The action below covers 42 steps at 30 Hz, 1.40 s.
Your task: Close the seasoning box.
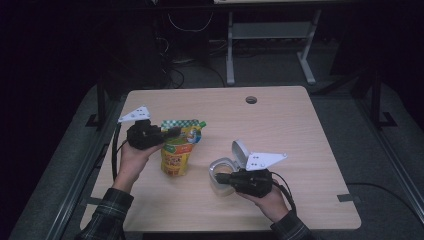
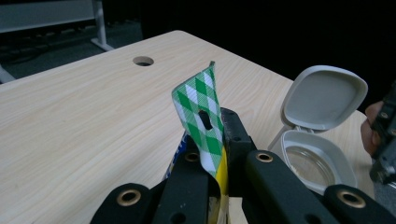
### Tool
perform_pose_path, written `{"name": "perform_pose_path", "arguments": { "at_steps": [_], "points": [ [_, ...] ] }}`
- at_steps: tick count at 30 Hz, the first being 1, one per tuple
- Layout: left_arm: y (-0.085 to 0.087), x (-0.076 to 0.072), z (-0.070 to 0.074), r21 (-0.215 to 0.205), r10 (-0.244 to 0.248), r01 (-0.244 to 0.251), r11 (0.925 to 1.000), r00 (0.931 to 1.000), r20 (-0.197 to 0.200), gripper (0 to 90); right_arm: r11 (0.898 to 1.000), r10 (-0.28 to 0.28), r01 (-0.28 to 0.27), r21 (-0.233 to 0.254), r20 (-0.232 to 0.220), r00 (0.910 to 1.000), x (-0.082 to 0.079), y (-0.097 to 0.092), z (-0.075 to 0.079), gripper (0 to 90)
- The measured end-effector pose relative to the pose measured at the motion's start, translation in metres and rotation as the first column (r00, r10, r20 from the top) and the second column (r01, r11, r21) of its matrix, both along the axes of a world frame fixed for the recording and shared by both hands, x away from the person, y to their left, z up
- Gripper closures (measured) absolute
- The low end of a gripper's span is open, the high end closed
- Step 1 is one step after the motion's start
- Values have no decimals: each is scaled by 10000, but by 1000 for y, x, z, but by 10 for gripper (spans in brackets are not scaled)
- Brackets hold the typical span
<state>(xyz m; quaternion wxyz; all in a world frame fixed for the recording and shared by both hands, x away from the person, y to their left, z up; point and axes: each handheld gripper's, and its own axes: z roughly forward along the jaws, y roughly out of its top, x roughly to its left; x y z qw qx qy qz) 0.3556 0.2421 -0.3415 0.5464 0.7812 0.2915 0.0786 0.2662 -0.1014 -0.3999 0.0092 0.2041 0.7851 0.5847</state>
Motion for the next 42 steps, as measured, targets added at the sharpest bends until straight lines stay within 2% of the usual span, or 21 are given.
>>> {"name": "perform_pose_path", "arguments": {
  "at_steps": [2,9,13,22,29,33,38,42],
  "points": [
    [7,-5,-2,-177,1,-1,9998,10000,-12,887,10000,-28,27,-28,-16,10000,0,-2,1,897],
    [28,-25,-8,-259,52,-46,9997,9997,233,883,9999,-41,43,-141,133,9999,-4,-9,4,897],
    [35,-38,-11,-141,181,-175,9997,9989,429,883,9995,-145,149,-278,136,9998,-5,-14,6,898],
    [49,-57,-23,-567,441,-409,9976,9975,557,877,9979,-421,425,-495,88,9991,-7,-30,5,899],
    [57,-67,-26,-432,466,-443,9981,9975,537,849,9960,-595,596,-664,30,9982,-9,-41,3,899],
    [61,-73,-29,-474,506,-483,9977,9976,472,782,9955,-609,599,-734,-114,9981,-12,-46,-1,898],
    [67,-83,-33,-150,699,-694,9975,9970,341,602,9943,-773,759,-744,-161,9969,-14,-56,-2,898],
    [71,-90,-40,109,831,-834,9965,9963,203,508,9916,-1121,1107,-675,-170,9936,-16,-68,-2,898]
  ]
}}
